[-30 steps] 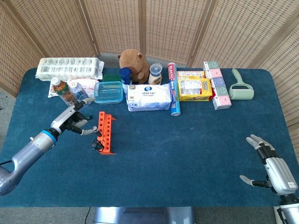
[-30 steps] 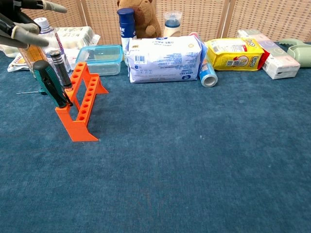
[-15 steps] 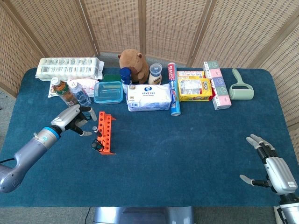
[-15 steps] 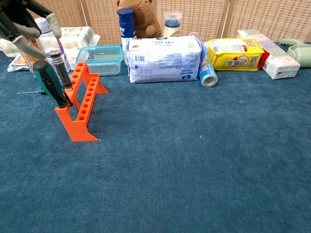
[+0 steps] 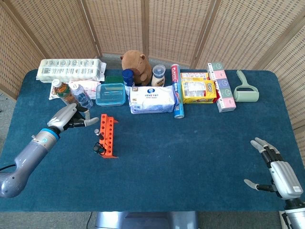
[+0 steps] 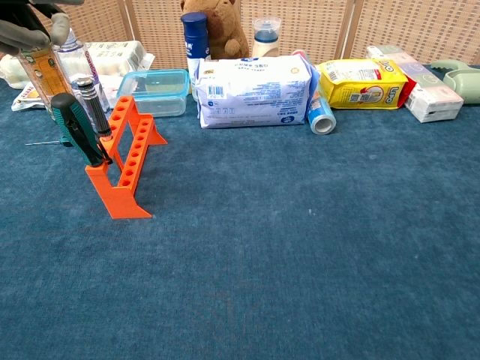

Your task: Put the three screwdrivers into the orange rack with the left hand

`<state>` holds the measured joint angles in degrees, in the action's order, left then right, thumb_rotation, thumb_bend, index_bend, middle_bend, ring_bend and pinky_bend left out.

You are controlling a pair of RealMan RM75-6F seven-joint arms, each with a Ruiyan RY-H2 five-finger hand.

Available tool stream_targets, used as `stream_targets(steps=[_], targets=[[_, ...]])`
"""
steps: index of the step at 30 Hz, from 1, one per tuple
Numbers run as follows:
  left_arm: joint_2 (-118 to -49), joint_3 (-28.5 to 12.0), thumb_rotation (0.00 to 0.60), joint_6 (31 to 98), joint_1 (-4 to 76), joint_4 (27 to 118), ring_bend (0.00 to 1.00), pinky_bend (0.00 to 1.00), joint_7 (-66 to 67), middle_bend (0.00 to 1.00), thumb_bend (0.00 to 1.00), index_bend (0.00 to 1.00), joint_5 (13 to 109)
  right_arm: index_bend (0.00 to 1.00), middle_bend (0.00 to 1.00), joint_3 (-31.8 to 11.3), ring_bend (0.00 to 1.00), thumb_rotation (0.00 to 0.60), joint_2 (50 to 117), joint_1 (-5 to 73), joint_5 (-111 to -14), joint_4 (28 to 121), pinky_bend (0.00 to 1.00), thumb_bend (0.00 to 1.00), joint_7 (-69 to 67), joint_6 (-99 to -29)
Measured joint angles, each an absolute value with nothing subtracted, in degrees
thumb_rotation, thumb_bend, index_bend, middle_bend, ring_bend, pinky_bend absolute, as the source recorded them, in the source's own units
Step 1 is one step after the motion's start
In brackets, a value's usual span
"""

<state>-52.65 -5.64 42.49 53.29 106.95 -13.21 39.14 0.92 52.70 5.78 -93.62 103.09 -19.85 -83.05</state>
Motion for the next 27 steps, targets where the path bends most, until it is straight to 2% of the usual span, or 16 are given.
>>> stream_targets(steps=[6,12,19,24,27], targets=[[-54.6,-5.3,0.001,43.2,55.4,107.9,1.0,1.0,-7.3,0.97,0.0,0.71,32.8,0.07,0.03,1.0,0.0,0.6,52.5,5.6,-94.0,103.0,0.0,0.02,-20.4,-83.5],[-56.7,-5.0,0.0,45.9,57.1,108.4,1.0,1.0,-1.2,0.97,0.0,0.71,28.5,0.07,0.03,1.0,0.0,0.6,52.4,5.6,-94.2,102.8,0.0,0.02,-21.0,-83.6],[-56.9,-5.2,0.0,43.1,58.0,108.7,1.0,1.0,0.3,0.97,0.0,0.71,24.6,0.07,0.03,1.2,0.0,0.6,52.2,5.5,-94.5,102.7,0.0,0.02,-21.5,-83.9],[-57.5,-5.1,0.0,47.2,57.6,108.7,1.0,1.0,2.4,0.97,0.0,0.61,25.6,0.07,0.03,1.1,0.0,0.6,52.2,5.6,-94.5,102.7,0.0,0.02,-21.4,-83.9],[-57.7,-4.9,0.0,47.8,57.5,108.6,1.0,1.0,4.5,0.97,0.0,0.58,25.1,0.07,0.03,1.1,0.0,0.6,52.2,5.6,-94.5,102.8,0.0,0.02,-21.2,-83.9]])
